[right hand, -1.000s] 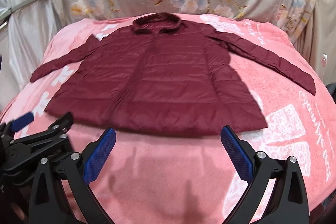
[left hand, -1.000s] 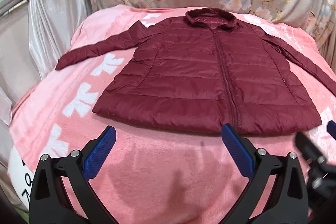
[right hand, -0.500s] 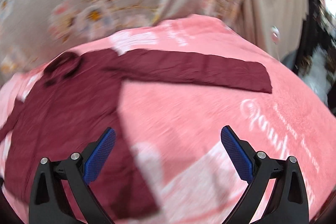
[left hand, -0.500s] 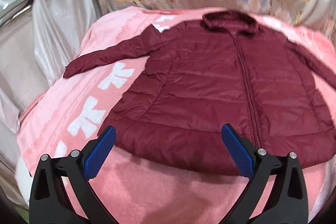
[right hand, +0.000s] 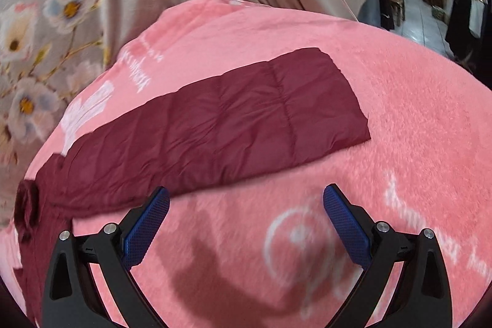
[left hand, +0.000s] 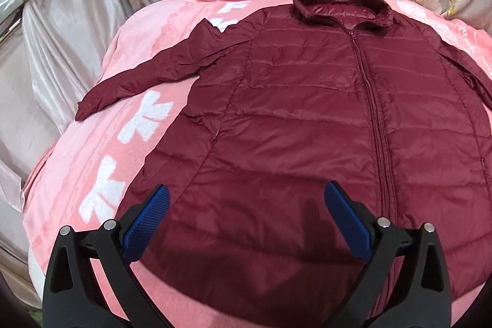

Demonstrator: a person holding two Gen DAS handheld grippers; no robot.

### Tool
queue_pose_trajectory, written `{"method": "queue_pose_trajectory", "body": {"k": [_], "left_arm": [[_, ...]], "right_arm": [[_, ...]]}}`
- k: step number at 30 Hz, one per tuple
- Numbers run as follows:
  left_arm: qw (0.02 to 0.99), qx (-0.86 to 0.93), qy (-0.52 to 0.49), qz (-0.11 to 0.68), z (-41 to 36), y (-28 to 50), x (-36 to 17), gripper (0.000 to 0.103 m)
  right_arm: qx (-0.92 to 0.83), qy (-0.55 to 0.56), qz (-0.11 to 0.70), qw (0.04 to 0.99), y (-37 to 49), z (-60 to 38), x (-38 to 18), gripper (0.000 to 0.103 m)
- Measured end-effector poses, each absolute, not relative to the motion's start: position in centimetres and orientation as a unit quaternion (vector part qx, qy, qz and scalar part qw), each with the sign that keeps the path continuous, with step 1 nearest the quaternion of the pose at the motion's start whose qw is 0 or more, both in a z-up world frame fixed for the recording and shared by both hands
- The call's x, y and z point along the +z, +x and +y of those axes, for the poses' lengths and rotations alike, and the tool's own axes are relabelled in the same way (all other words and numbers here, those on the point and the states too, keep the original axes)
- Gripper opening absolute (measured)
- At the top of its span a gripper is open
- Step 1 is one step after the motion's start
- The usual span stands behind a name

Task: Fold large clothes
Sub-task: 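Reach the right tool to the jacket sleeve cuff and grasp it, then carry the sleeve with the right tool across the jacket body toward the zipper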

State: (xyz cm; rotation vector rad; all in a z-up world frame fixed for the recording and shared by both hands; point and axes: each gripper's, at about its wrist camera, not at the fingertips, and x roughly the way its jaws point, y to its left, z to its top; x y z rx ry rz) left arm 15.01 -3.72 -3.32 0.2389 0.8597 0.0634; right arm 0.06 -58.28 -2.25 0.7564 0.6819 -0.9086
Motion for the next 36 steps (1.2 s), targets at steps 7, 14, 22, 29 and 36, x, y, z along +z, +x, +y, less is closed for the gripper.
{"method": "queue_pose_trajectory", "body": {"k": [7,14,22,29,36], "left_arm": [[0.902,0.041,0.102,0.417,-3.1,17.5,-3.7,0.098],[0.900,0.083,0.068,0.422,-0.4,20.2,-3.6,0.098],[0.901,0.117,0.054,0.414,2.1,21.9,-3.2,0.098],[0.899,0.133,0.047,0.414,4.4,22.7,-3.4,0.098],[0.897,0.133,0.025,0.422,6.9,23.4,-4.0,0.098]], "right_arm": [[-0.451,0.347,0.302,0.765,1.9,-61.6,-2.6,0.034],[-0.399,0.290,0.266,0.828,8.0,-59.2,3.1,0.010],[-0.181,0.137,0.263,0.938,20.7,-41.5,10.2,0.009],[-0.015,0.081,0.325,0.942,26.2,-26.9,6.7,0.009],[0.088,0.017,0.400,0.912,27.3,-16.2,0.4,0.015]]}}
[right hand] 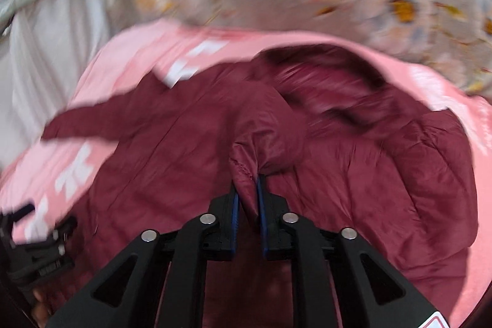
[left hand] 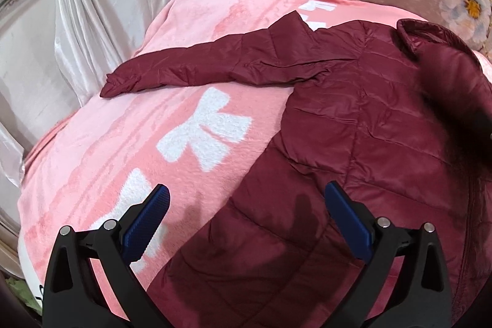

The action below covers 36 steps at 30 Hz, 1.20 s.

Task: Fold large clothes
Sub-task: 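Carry the sleeve with the right tool across the jacket body toward the zipper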

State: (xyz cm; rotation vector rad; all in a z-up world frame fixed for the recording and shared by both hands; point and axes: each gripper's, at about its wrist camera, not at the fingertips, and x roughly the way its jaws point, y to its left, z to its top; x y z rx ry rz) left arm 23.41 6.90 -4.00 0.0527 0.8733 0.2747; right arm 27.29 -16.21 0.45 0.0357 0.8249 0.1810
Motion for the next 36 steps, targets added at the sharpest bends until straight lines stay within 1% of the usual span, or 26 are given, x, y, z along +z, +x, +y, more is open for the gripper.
{"method": "queue_pose_trajectory", "body": {"k": [1,2,3,4,5,8,11,14,17,19,20,21,22,23,24,25,27,28,30,33,34,35,36], "left_arm": [[0.897,0.129,0.020,0.423,7.1,23.5,-4.1,0.098],[0.897,0.123,0.012,0.424,7.3,23.7,-4.0,0.098],[0.898,0.111,-0.003,0.426,7.5,23.9,-4.0,0.098],[0.898,0.102,-0.016,0.428,7.6,24.1,-3.9,0.098],[0.898,0.087,-0.034,0.429,7.7,24.5,-3.6,0.098],[0.898,0.046,-0.073,0.432,6.8,25.5,-2.8,0.098],[0.887,-0.006,-0.098,0.452,5.1,26.9,-2.6,0.098],[0.858,-0.071,-0.127,0.492,2.4,28.2,-3.3,0.098],[0.834,-0.098,-0.152,0.521,0.4,29.4,-4.6,0.098],[0.821,-0.111,-0.168,0.534,-0.5,30.4,-5.4,0.097],[0.817,-0.112,-0.174,0.538,-0.8,30.8,-5.8,0.094],[0.817,-0.109,-0.176,0.539,-0.9,31.0,-5.9,0.081],[0.818,-0.106,-0.174,0.538,-1.0,31.3,-5.9,0.062],[0.821,-0.104,-0.167,0.536,-1.3,31.6,-5.9,0.051],[0.824,-0.101,-0.158,0.535,-1.5,31.9,-5.8,0.030],[0.827,-0.098,-0.155,0.531,-1.5,32.2,-5.6,0.018],[0.836,-0.093,-0.150,0.520,-0.9,32.7,-4.9,0.008],[0.842,-0.089,-0.145,0.512,-0.6,32.8,-4.3,0.006],[0.862,-0.075,-0.128,0.485,0.2,32.9,-2.7,0.005],[0.882,-0.064,-0.110,0.453,0.8,33.0,-0.7,0.004],[0.887,-0.065,-0.104,0.446,0.9,33.0,-0.3,0.004],[0.890,-0.066,-0.096,0.442,0.8,33.1,-0.1,0.004],[0.891,-0.066,-0.091,0.441,0.9,33.1,-0.1,0.004]], "right_arm": [[0.098,0.009,0.406,0.909,27.1,-15.2,-0.1,0.021],[0.111,0.004,0.410,0.905,26.9,-14.4,-0.5,0.031],[0.120,0.002,0.408,0.905,26.4,-13.6,-0.5,0.036],[0.128,0.002,0.404,0.906,25.9,-13.3,-0.3,0.047],[0.133,0.003,0.397,0.908,25.4,-13.1,0.0,0.054],[0.137,0.021,0.372,0.918,24.0,-13.8,1.4,0.065],[0.114,0.049,0.359,0.925,22.7,-16.5,2.5,0.066],[0.071,0.059,0.353,0.931,21.4,-19.8,2.8,0.066],[0.014,0.080,0.358,0.930,20.3,-24.3,2.2,0.066],[-0.021,0.119,0.367,0.922,19.6,-28.4,1.2,0.066],[-0.031,0.135,0.370,0.918,19.4,-29.8,0.8,0.066],[-0.048,0.163,0.373,0.912,19.2,-31.9,0.1,0.066],[-0.059,0.186,0.374,0.907,19.1,-33.6,-0.5,0.066],[-0.070,0.217,0.376,0.898,19.1,-35.7,-1.3,0.066],[-0.077,0.234,0.378,0.892,19.2,-36.9,-1.9,0.066],[-0.086,0.261,0.380,0.883,19.4,-38.5,-2.8,0.064],[-0.091,0.297,0.382,0.870,20.0,-40.7,-4.1,0.055],[-0.093,0.314,0.386,0.862,20.5,-41.6,-4.8,0.048],[-0.094,0.334,0.387,0.854,21.4,-42.6,-5.5,0.042],[-0.094,0.361,0.386,0.844,22.9,-43.8,-6.2,0.026],[-0.091,0.373,0.388,0.838,23.6,-44.3,-6.6,0.014],[-0.087,0.383,0.391,0.833,24.1,-44.6,-6.9,0.005],[-0.083,0.389,0.391,0.830,24.4,-44.8,-7.0,0.003]]}}
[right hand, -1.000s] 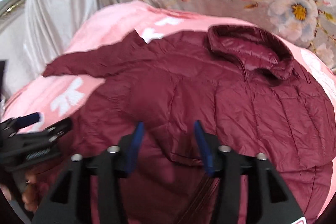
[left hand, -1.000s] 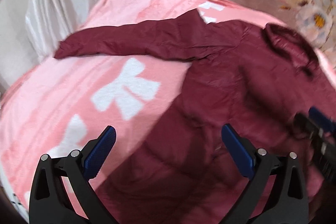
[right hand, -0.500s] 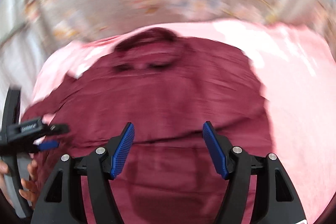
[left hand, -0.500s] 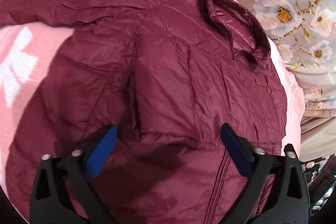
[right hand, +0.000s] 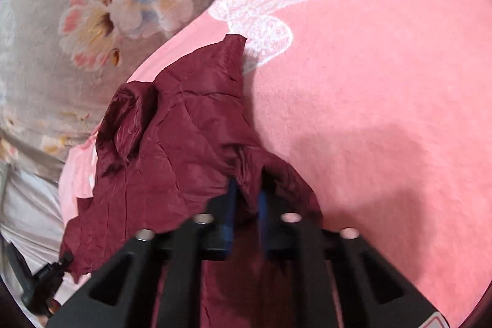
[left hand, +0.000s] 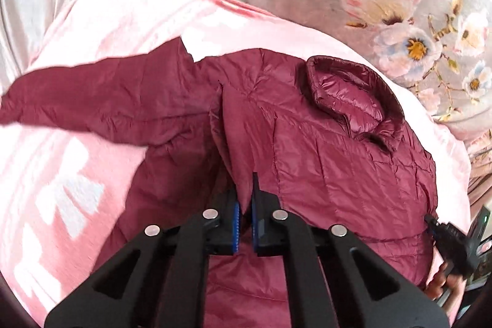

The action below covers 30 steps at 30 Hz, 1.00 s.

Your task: Fold large clothes

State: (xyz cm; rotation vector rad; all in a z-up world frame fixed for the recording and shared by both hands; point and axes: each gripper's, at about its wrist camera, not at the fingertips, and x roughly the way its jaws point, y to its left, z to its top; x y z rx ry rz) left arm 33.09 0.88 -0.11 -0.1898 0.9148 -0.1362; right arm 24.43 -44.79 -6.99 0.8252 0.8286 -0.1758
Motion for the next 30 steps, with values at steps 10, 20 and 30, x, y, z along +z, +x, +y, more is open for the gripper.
{"method": "queue_pose_trajectory", "body": {"k": [10,20,30], "left_arm": [[0.870,-0.055,-0.059,0.487,0.1,32.7,-7.1,0.004],[0.887,-0.048,-0.021,0.459,-0.7,31.6,-7.0,0.009],[0.915,-0.071,0.000,0.397,-2.5,29.0,0.7,0.070]], "right_arm": [[-0.143,0.295,0.382,0.864,22.5,-43.4,-5.7,0.001],[-0.176,0.198,0.415,0.870,23.2,-41.2,-6.4,0.005],[-0.097,0.136,0.377,0.911,21.0,-33.6,1.7,0.012]]}}
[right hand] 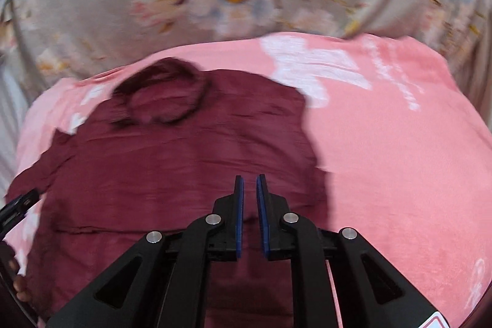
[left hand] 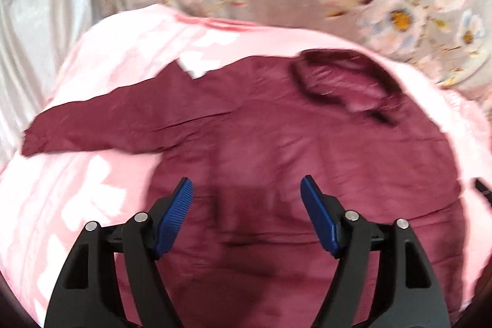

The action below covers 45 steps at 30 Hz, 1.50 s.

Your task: Fold large clothes

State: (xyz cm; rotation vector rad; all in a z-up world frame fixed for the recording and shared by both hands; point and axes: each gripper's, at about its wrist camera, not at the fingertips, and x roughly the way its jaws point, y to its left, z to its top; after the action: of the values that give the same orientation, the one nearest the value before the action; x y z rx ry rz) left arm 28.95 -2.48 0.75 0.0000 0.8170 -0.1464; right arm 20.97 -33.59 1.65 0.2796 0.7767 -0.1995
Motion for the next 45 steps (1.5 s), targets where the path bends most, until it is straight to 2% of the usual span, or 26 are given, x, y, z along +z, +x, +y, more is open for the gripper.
{"method": "queue_pose_trajectory", "body": {"k": [6,11,14,18,25,40,45], "left_arm": [[0.895,-0.100,0.007,0.434,-7.7,30.2,-2.0,0.070],[0.878,-0.090,0.007,0.470,-8.6,30.9,-6.4,0.070],[0.884,-0.091,0.010,0.459,-8.6,30.5,-7.1,0.072],[0.892,-0.082,0.029,0.444,-9.2,30.3,-7.9,0.082],[0.895,-0.080,0.032,0.438,-9.3,30.2,-8.1,0.086],[0.896,-0.065,0.050,0.436,-9.9,30.2,-8.2,0.087],[0.899,-0.090,-0.021,0.429,-7.3,30.0,-6.9,0.088]], "right_arm": [[-0.039,0.109,0.421,0.900,24.9,-27.5,-0.2,0.012],[-0.044,0.087,0.448,0.889,25.7,-26.4,-3.0,0.012],[-0.038,0.091,0.448,0.889,25.4,-26.4,-4.0,0.012],[-0.043,0.085,0.442,0.892,25.2,-26.1,-4.5,0.012],[-0.056,0.057,0.431,0.899,25.2,-25.3,-4.8,0.012],[-0.054,0.061,0.430,0.899,25.4,-25.4,-4.9,0.012],[-0.046,0.080,0.428,0.899,25.3,-25.8,-4.9,0.012]]}}
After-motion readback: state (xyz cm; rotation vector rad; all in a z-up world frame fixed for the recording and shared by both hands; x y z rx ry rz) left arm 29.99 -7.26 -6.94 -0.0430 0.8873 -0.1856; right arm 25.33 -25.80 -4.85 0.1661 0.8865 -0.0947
